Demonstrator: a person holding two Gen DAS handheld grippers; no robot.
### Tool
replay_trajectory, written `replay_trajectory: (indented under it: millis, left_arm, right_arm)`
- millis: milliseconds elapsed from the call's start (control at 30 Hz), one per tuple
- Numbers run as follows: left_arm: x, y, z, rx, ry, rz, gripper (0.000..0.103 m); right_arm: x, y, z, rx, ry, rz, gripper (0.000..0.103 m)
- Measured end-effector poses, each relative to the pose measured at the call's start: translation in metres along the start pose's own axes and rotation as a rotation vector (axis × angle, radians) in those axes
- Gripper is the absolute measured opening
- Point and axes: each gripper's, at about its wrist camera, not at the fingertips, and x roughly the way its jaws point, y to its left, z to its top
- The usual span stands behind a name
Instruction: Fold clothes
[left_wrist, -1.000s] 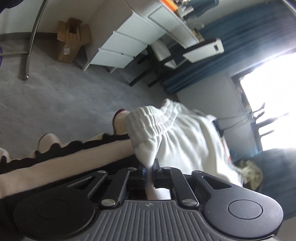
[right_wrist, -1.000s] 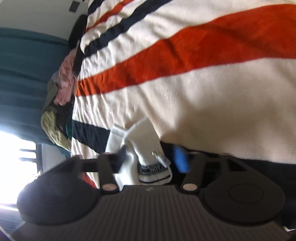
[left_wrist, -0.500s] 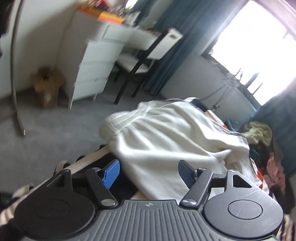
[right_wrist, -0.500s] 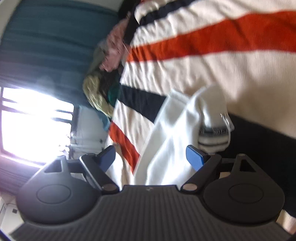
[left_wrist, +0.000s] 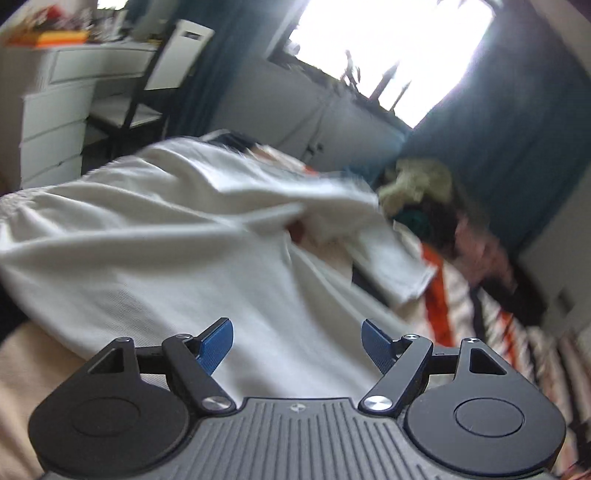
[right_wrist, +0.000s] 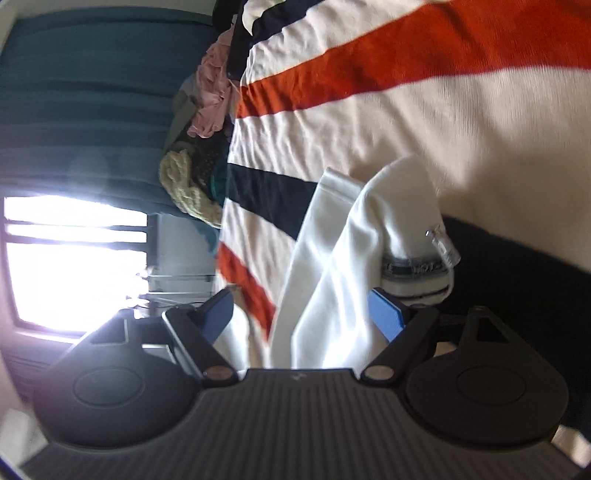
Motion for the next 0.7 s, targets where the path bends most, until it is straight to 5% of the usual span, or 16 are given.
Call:
replay_trajectory:
  millis: [200,400,500,633,700]
  left_arm:
    - [0.056,0.009,-0.035,-0.030,0.143,-0.114,0.078]
    - [0.070,0.005,-0.051,0.020,0.162,-0.116,0.080]
    - [0.070,-0.004,-0.062,0.059,0.188,-0.152,0.080]
    - [0.070,-0.007,-0.067,0.055,0.210,-0.179,0.080]
    - [0.070,-0.008,-0.069,0.051,0.220,-0.193,0.081]
  right_arm:
    - [0.015,-0.002,0.005,-0.031,-0.023,-0.076,0.081]
    - [0.032,-0.006,0.012,-0.049,-0.054,-0.149,0.080]
    - [0.041,-0.008,0.015,-0.055,-0.069,-0.186,0.066]
    - [0.054,-0.012,0.017,-0.042,-0.091,-0.254,0.026]
    - [0.058,-0.009,0.017,-0.038,-0.112,-0.245,0.015]
